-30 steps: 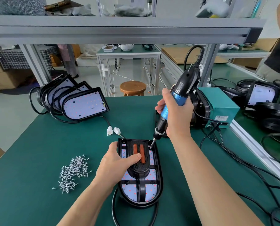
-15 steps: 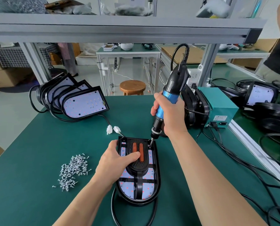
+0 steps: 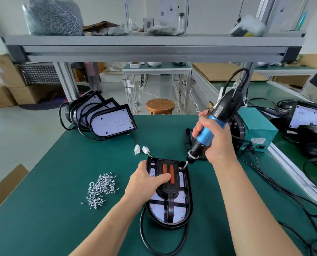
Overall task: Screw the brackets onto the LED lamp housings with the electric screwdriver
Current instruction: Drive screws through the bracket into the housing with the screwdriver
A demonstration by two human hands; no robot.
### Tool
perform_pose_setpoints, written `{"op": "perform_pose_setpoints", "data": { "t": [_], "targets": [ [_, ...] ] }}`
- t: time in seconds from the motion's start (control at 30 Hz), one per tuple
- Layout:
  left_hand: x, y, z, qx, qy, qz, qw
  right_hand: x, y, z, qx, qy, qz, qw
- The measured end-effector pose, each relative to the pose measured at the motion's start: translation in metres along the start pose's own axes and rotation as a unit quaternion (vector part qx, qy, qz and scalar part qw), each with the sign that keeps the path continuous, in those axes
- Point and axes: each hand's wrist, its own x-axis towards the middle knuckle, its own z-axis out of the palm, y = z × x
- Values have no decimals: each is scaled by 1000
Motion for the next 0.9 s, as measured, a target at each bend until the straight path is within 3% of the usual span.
{"op": "perform_pose_setpoints", "data": {
  "t": [0.1, 0.23, 0.4, 0.5, 0.9],
  "targets": [
    [-4, 2, 0, 22, 6, -4, 1000, 1, -13, 0, 8, -5, -18, 1000],
    [-4, -1, -6, 68, -5, 20, 997, -10, -25, 12, 42, 110, -70, 991],
    [1, -20, -67, 201, 148, 61, 966, -47, -26, 5, 67, 226, -94, 967],
    [2, -37, -97, 294, 129, 36, 946, -65, -21, 0, 57, 269, -102, 956],
    [5, -48, -92, 443, 110, 86, 886, -86, -22, 5, 69, 301, -94, 946]
  ]
}}
